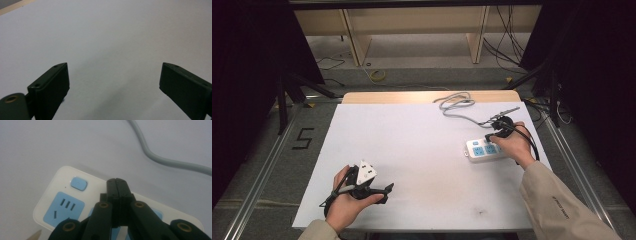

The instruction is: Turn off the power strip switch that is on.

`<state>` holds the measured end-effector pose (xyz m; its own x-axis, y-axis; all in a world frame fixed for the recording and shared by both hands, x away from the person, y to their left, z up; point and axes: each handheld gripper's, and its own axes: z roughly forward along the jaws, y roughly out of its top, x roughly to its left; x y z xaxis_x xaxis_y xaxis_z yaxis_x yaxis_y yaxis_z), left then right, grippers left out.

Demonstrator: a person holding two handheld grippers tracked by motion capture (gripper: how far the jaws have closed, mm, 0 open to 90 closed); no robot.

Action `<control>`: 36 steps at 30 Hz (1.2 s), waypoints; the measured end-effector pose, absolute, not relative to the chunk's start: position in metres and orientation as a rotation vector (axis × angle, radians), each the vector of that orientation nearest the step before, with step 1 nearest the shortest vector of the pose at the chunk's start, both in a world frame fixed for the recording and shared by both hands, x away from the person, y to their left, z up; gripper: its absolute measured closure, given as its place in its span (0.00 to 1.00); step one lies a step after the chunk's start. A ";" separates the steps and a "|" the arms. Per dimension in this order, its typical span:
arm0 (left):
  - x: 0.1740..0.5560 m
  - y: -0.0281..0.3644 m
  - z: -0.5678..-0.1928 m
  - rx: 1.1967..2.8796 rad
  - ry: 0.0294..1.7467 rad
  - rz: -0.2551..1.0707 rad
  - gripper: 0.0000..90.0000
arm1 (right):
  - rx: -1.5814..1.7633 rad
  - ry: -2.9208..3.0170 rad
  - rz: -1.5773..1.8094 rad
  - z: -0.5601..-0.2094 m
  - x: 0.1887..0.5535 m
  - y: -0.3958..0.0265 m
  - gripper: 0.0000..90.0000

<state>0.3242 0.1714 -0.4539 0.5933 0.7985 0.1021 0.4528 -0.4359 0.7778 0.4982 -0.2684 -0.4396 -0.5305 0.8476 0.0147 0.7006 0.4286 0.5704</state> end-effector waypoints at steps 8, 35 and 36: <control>0.324 0.171 -0.454 2.093 0.990 0.603 0.10 | 1.344 2.421 0.754 -0.441 0.500 -0.266 1.00; 0.324 0.171 -0.454 2.089 0.989 0.604 0.10 | 1.361 2.455 0.675 -0.438 0.507 -0.260 1.00; 0.324 0.171 -0.454 2.089 0.989 0.604 0.10 | 1.364 2.454 0.674 -0.438 0.507 -0.260 1.00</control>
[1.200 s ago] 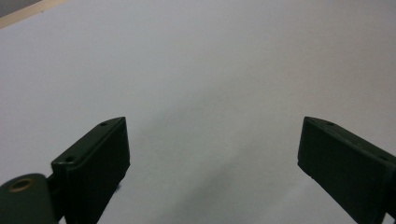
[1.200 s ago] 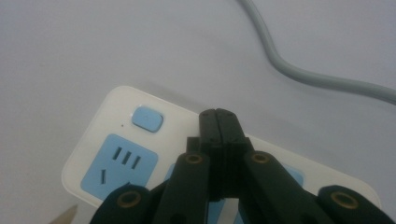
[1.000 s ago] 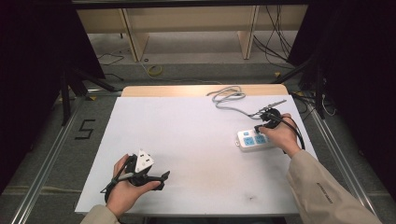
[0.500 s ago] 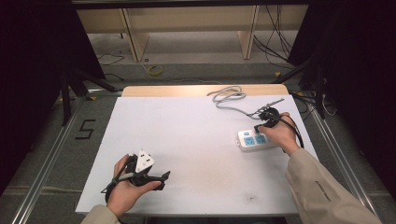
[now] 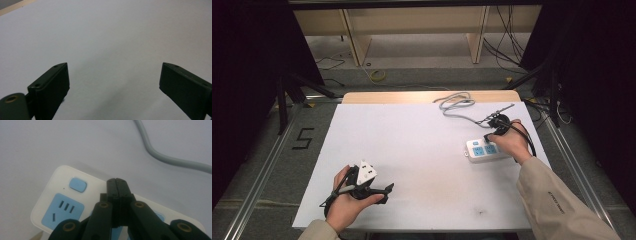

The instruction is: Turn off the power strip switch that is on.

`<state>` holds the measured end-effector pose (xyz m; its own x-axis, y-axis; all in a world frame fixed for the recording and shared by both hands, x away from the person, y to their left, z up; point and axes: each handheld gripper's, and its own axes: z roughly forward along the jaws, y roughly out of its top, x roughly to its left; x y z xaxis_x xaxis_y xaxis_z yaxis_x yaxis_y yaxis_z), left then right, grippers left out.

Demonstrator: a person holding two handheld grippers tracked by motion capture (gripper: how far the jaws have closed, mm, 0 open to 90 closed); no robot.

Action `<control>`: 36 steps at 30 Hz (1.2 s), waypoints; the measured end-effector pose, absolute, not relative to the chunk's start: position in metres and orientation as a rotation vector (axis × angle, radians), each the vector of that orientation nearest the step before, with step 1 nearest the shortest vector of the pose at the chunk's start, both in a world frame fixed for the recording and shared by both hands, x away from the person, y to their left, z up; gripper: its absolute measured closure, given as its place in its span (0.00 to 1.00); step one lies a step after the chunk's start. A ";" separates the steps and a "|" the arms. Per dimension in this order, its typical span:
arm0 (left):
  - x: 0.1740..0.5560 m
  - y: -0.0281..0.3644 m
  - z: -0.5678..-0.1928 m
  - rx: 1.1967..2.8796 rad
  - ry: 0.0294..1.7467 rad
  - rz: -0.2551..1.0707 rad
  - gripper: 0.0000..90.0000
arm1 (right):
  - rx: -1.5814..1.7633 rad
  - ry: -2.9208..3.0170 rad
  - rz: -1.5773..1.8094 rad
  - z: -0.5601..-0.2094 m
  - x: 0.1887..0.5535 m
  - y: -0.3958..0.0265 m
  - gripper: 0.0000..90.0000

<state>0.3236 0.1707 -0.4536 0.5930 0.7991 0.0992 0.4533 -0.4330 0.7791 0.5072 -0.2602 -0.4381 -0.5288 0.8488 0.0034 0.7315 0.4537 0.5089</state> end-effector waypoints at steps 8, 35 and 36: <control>0.323 0.171 -0.453 2.091 0.987 0.606 0.10 | 1.370 2.469 0.648 -0.437 0.509 -0.259 1.00; 0.323 0.170 -0.453 2.088 0.984 0.610 0.10 | 1.401 2.494 0.594 -0.435 0.513 -0.256 1.00; 0.323 0.169 -0.453 2.088 0.984 0.610 0.10 | 1.400 2.493 0.595 -0.435 0.513 -0.256 1.00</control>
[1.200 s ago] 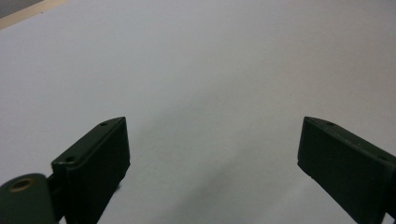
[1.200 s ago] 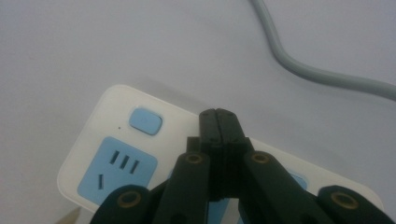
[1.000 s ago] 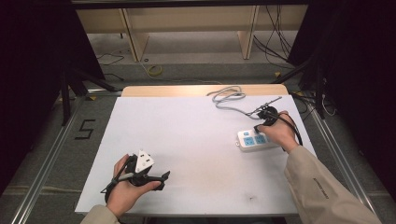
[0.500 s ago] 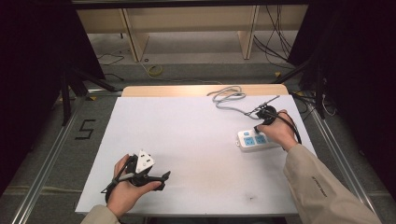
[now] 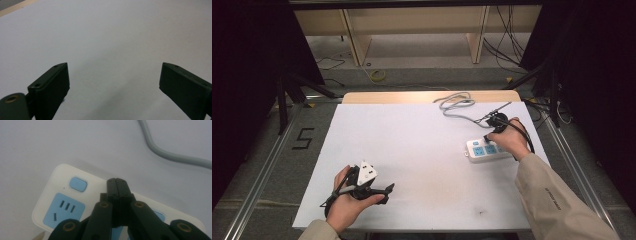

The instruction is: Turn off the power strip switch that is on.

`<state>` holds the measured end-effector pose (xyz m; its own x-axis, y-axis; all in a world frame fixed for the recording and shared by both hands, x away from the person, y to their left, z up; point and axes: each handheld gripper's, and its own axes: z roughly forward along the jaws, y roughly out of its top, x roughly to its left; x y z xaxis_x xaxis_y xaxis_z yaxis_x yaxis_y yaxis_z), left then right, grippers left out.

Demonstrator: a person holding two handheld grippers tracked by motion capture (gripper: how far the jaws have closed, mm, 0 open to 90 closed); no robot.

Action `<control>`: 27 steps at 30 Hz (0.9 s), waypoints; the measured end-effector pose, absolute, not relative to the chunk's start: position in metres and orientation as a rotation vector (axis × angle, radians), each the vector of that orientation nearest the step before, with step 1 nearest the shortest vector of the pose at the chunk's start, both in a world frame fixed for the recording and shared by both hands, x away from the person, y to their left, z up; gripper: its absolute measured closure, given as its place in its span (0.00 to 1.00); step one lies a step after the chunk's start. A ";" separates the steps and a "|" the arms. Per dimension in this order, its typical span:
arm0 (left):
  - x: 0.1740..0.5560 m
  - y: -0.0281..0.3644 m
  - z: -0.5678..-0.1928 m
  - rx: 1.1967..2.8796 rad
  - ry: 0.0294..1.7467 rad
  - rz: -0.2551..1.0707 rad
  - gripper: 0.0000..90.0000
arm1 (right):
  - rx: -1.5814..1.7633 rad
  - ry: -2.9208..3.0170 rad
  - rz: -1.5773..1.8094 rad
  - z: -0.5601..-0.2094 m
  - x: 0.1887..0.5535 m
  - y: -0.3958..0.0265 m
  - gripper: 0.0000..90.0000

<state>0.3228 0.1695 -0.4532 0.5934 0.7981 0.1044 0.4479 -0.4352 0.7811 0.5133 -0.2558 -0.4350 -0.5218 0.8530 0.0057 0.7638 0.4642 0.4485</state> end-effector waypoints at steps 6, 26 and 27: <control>0.323 0.169 -0.453 2.088 0.985 0.610 0.10 | 1.404 2.498 0.586 -0.435 0.514 -0.255 1.00; 0.323 0.170 -0.453 2.086 0.987 0.609 0.10 | 1.385 2.510 0.592 -0.436 0.515 -0.252 1.00; 0.323 0.171 -0.453 2.087 0.987 0.609 0.10 | 1.384 2.510 0.596 -0.436 0.515 -0.252 1.00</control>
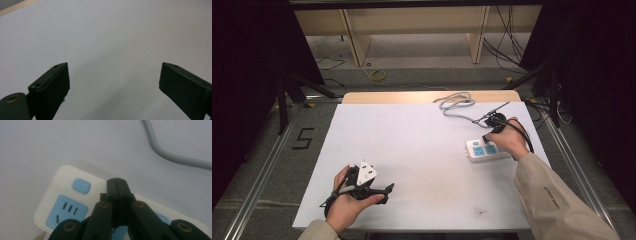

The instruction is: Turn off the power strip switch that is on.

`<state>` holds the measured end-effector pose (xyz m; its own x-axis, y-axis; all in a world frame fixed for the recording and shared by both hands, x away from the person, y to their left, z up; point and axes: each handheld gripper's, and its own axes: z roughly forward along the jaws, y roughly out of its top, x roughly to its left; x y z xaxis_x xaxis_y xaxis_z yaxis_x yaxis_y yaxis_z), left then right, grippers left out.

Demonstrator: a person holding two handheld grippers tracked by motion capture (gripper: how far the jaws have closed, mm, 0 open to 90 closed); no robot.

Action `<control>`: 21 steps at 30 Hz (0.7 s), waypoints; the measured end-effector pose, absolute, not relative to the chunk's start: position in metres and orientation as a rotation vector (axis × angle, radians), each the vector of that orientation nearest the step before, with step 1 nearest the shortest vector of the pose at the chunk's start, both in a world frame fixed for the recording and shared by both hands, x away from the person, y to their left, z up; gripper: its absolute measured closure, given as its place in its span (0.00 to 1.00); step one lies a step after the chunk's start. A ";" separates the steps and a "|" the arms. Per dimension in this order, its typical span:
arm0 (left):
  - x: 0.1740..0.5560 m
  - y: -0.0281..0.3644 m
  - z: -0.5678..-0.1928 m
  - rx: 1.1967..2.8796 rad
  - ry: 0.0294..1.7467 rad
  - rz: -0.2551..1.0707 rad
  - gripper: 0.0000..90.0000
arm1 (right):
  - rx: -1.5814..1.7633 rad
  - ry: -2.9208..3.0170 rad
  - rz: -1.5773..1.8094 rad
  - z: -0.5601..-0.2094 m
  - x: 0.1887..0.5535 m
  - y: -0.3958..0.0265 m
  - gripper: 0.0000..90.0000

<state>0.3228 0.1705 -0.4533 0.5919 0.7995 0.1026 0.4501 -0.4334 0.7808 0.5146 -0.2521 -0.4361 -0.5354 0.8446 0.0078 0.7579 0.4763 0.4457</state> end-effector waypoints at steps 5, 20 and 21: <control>0.323 0.170 -0.453 2.086 0.984 0.609 0.10 | 1.388 2.509 0.591 -0.436 0.514 -0.252 1.00; 0.323 0.170 -0.454 2.088 0.989 0.603 0.10 | 1.396 2.502 0.594 -0.436 0.514 -0.252 1.00; 0.323 0.170 -0.454 2.087 0.990 0.603 0.10 | 1.397 2.502 0.596 -0.436 0.514 -0.252 1.00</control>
